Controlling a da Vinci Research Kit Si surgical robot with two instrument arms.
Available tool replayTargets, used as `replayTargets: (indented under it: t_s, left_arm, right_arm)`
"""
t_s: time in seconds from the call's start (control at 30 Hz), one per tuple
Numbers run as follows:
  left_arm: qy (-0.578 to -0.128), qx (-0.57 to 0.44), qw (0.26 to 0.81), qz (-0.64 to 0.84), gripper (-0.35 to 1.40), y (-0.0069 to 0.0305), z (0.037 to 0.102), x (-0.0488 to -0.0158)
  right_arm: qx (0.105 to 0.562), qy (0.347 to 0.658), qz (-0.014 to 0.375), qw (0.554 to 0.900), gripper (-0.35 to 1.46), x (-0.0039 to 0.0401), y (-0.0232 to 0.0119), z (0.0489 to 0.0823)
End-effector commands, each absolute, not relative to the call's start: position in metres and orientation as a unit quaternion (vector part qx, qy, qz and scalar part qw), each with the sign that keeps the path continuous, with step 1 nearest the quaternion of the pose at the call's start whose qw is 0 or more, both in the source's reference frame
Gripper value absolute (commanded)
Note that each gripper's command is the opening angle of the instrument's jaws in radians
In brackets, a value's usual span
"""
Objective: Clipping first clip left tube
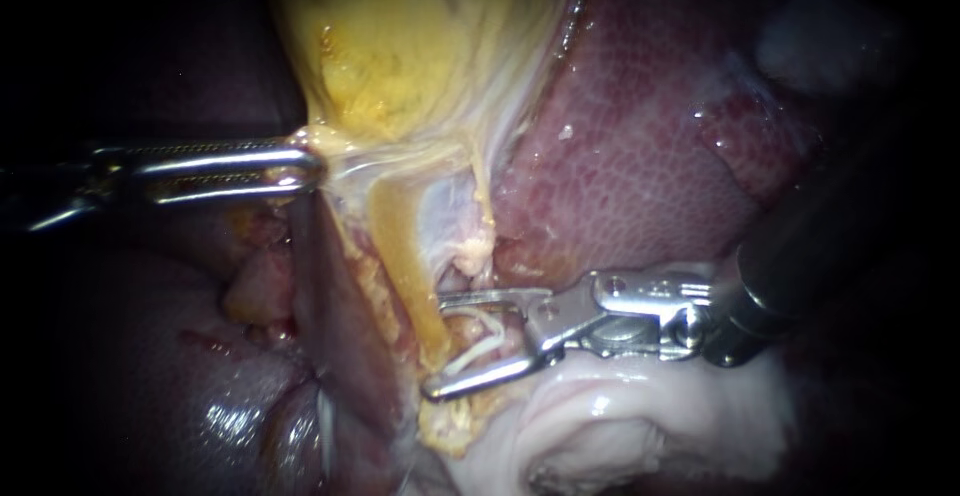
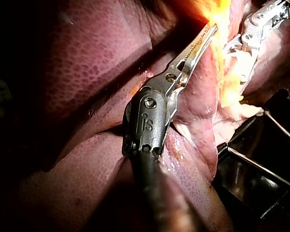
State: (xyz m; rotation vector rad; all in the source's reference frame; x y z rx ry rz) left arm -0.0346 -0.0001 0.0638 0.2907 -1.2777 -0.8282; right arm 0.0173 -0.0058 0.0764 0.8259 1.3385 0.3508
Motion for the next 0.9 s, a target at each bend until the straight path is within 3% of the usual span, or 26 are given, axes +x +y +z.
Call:
replayTargets:
  t_s: [0.03,0.4,0.9]
  left_arm:
    - [-0.577,0.131,0.714,-0.374,-0.35,0.0,0.0639,-0.0346]
    - [-0.575,0.127,0.715,-0.377,-0.35,0.001,0.0661,-0.0343]
    - [-0.574,0.124,0.715,-0.379,-0.35,0.0015,0.067,-0.0355]
  right_arm:
    - [0.373,0.6,0.157,0.69,0.6,0.0174,-0.0058,0.0763]
    - [0.406,0.601,0.142,0.673,0.59,0.0178,-0.0066,0.0759]
    - [0.419,0.596,0.136,0.672,0.57,0.0195,-0.0086,0.0782]
